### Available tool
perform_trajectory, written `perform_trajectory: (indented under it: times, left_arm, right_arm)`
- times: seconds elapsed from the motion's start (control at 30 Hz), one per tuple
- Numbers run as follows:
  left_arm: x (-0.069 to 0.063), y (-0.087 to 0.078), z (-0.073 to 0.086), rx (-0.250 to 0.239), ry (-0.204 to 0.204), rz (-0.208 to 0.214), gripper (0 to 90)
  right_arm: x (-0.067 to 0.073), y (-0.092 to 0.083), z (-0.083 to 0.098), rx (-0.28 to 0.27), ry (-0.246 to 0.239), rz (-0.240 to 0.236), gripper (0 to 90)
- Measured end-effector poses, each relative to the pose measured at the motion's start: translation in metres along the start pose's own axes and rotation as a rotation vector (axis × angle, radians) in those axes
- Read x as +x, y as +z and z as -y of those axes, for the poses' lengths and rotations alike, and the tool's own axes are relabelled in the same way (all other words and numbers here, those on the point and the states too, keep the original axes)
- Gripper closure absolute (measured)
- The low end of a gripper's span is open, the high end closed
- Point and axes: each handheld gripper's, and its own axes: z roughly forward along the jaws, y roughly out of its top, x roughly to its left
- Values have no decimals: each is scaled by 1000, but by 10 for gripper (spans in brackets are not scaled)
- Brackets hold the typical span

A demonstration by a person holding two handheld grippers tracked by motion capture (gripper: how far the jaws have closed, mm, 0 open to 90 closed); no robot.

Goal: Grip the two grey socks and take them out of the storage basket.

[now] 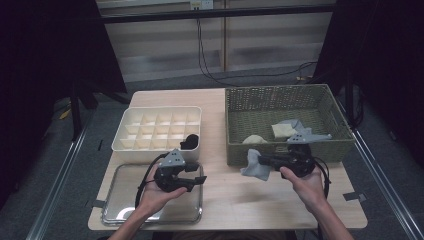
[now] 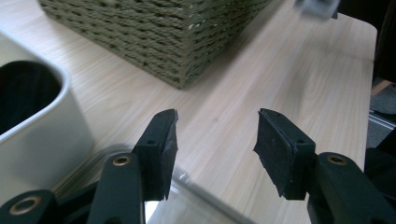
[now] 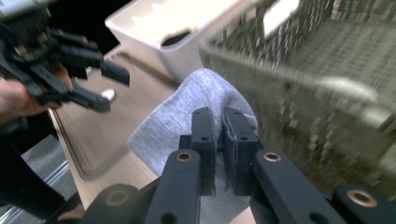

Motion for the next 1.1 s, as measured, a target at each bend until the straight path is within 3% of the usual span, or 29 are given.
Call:
perform_trajectory:
  times: [0.27, 0.57, 0.83, 1.0, 1.1]
  left_arm:
    - [-8, 24, -6, 31, 28, 43, 564]
    - [-21, 42, -2, 61, 51, 101, 621]
    - [-29, 52, -2, 69, 55, 135, 622]
    - [-36, 61, -5, 80, 67, 173, 687]
    - [-39, 68, -7, 92, 73, 186, 713]
  right_arm:
    - [-8, 31, 28, 80, 46, -19, 835]
    - [-8, 58, 47, 176, 27, -18, 793]
    - [-10, 61, 50, 178, 27, -19, 760]
    - [-14, 58, 52, 177, 32, -6, 743]
    - [-17, 58, 54, 188, 33, -3, 784]
